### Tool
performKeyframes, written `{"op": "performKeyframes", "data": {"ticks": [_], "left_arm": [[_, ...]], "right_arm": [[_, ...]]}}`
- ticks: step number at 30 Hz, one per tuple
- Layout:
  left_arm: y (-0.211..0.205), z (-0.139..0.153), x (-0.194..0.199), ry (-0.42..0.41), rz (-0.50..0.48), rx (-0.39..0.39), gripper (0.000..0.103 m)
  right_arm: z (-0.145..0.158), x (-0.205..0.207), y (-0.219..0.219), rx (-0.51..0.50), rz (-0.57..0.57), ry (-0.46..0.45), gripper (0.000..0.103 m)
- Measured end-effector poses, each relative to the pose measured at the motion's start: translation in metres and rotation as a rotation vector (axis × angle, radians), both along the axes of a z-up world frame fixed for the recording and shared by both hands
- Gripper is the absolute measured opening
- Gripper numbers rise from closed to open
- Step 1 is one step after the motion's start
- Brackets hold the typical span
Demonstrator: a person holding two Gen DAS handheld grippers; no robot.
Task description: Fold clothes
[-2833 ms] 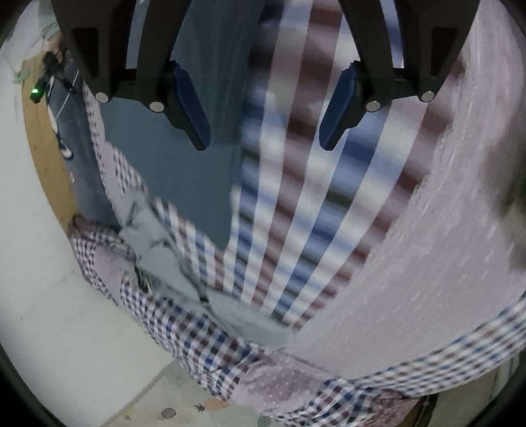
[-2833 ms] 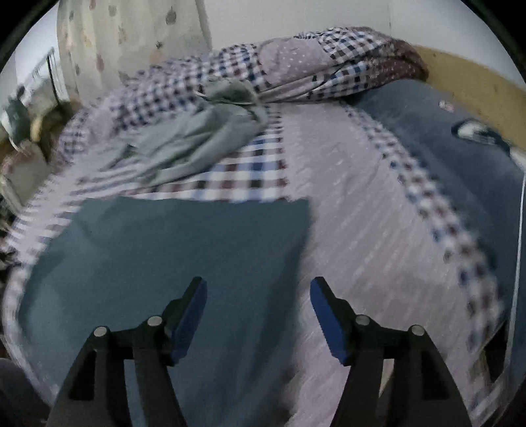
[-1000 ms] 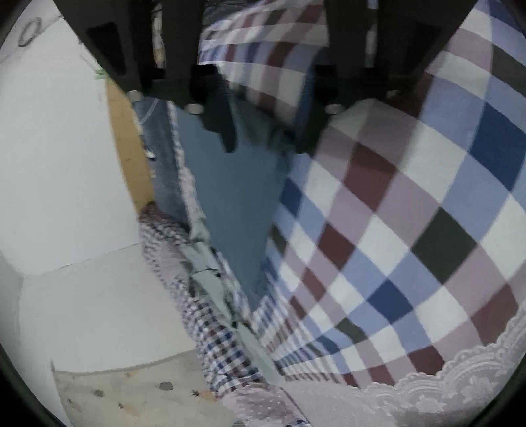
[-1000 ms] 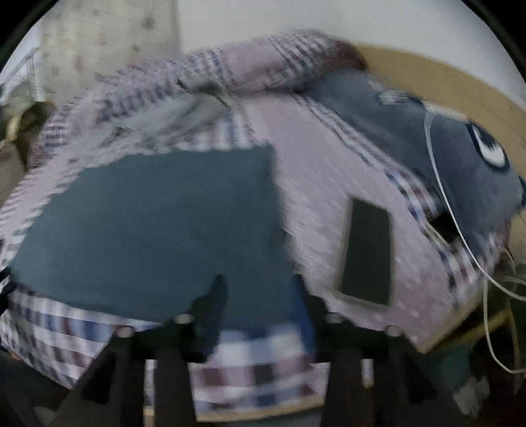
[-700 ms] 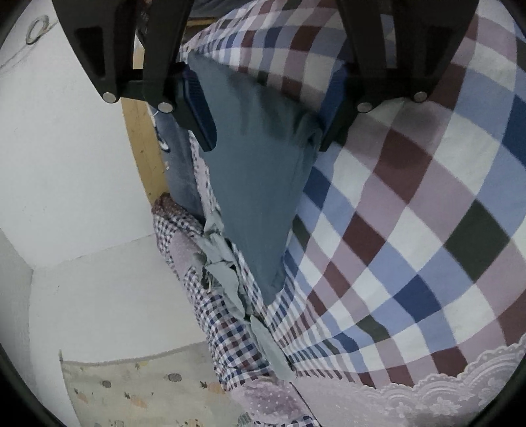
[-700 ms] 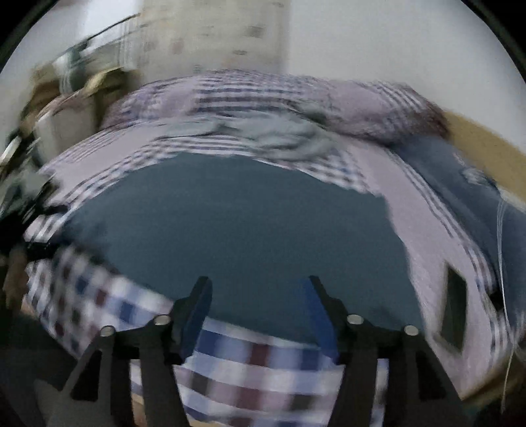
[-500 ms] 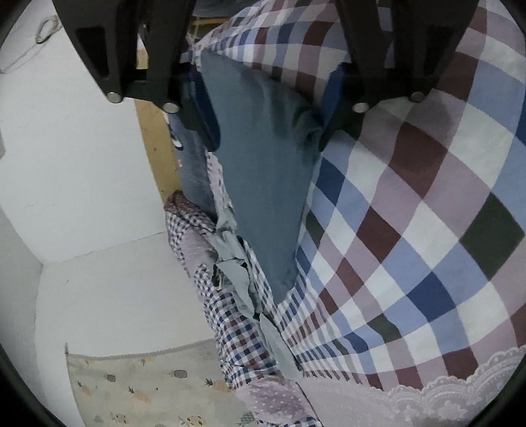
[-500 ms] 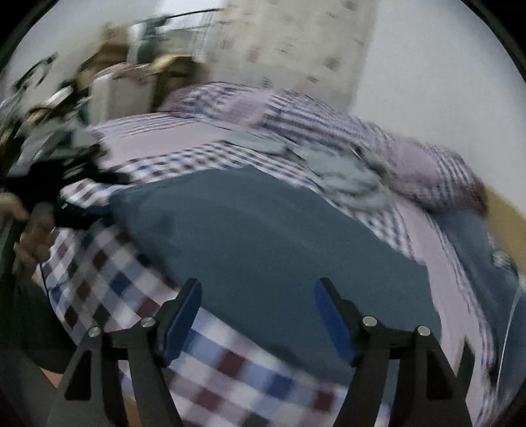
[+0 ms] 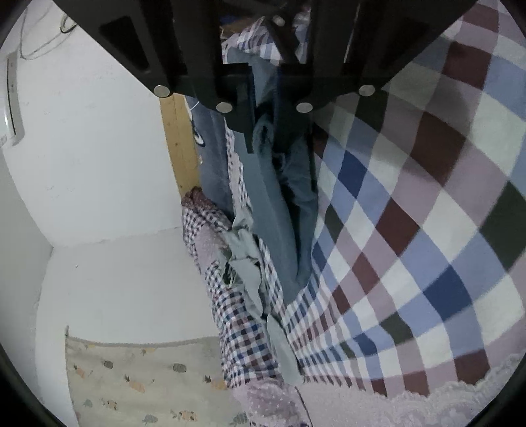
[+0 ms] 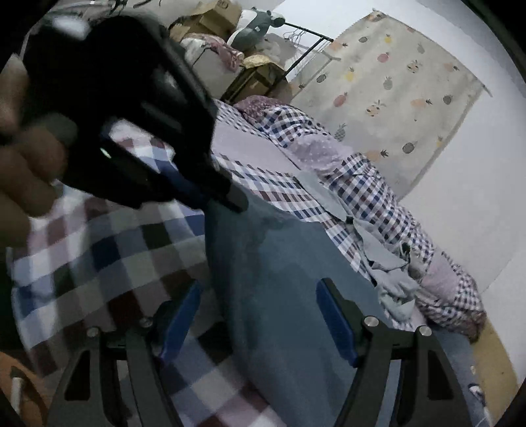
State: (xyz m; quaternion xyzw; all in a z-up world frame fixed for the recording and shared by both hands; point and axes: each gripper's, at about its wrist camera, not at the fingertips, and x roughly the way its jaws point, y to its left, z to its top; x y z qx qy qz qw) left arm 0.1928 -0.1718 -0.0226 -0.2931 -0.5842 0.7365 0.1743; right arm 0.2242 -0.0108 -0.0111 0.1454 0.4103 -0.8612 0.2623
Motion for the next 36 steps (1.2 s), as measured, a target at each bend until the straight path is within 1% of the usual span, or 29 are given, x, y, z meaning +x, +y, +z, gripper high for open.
{"op": "performKeyframes", "data": {"ticks": [2, 3, 4, 5, 6, 7, 9, 10, 11, 12, 14, 18, 21, 27, 33, 34, 35, 36], "left_arm": [[-0.004, -0.001, 0.003, -0.001, 0.016, 0.010, 0.006], [-0.006, -0.001, 0.004, -0.008, 0.017, 0.007, 0.006], [-0.006, -0.003, 0.004, -0.016, 0.016, 0.004, 0.006], [-0.006, -0.004, 0.004, -0.024, 0.014, 0.001, 0.006], [-0.005, -0.004, 0.004, -0.021, 0.013, 0.003, 0.007], [-0.004, -0.003, 0.004, -0.010, 0.012, 0.011, 0.007], [-0.001, -0.002, 0.004, 0.014, 0.010, 0.026, 0.027], [0.000, -0.001, 0.004, 0.025, 0.010, 0.034, 0.057], [0.001, 0.000, 0.004, 0.037, 0.009, 0.041, 0.078], [0.003, 0.001, 0.003, 0.048, 0.008, 0.049, 0.081], [0.005, 0.002, 0.002, 0.062, 0.003, 0.055, 0.081], [0.015, 0.002, -0.007, 0.030, -0.009, 0.015, 0.081], [0.019, 0.004, -0.016, 0.034, -0.005, 0.007, 0.081], [0.027, 0.004, -0.046, 0.021, 0.005, 0.000, 0.081], [0.031, 0.005, -0.062, 0.025, -0.007, -0.013, 0.080], [0.031, 0.005, -0.063, 0.026, -0.010, -0.012, 0.075], [0.030, 0.003, -0.064, 0.024, -0.013, -0.006, 0.063], [0.028, 0.000, -0.065, 0.017, -0.014, 0.006, 0.055]], "right_arm": [[-0.006, -0.003, -0.006, 0.027, 0.003, 0.013, 0.068], [-0.008, -0.005, -0.008, 0.039, 0.002, 0.016, 0.052], [-0.010, -0.008, -0.011, 0.048, 0.001, 0.019, 0.030], [-0.010, -0.012, -0.012, 0.045, 0.001, 0.019, 0.022], [-0.009, -0.015, -0.013, 0.043, 0.006, 0.013, 0.010], [-0.009, -0.018, -0.015, 0.051, 0.016, 0.006, 0.008], [-0.008, -0.021, -0.017, 0.076, 0.039, 0.004, 0.004], [-0.006, -0.022, -0.016, 0.077, 0.044, 0.001, 0.003], [-0.004, -0.023, -0.015, 0.078, 0.049, -0.001, 0.003], [-0.001, -0.024, -0.014, 0.078, 0.054, -0.004, 0.003], [0.003, -0.025, -0.013, 0.079, 0.060, -0.003, 0.003], [0.012, -0.027, -0.012, 0.074, 0.061, 0.000, 0.003], [0.016, -0.030, -0.012, 0.069, 0.060, 0.002, 0.003], [0.018, -0.031, -0.011, 0.056, 0.053, -0.002, 0.003], [0.018, -0.028, -0.009, 0.056, 0.058, -0.008, 0.003], [0.018, -0.027, -0.009, 0.056, 0.058, -0.009, 0.003], [0.018, -0.027, -0.009, 0.055, 0.057, -0.010, 0.003], [0.018, -0.027, -0.009, 0.055, 0.056, -0.009, 0.003]]}}
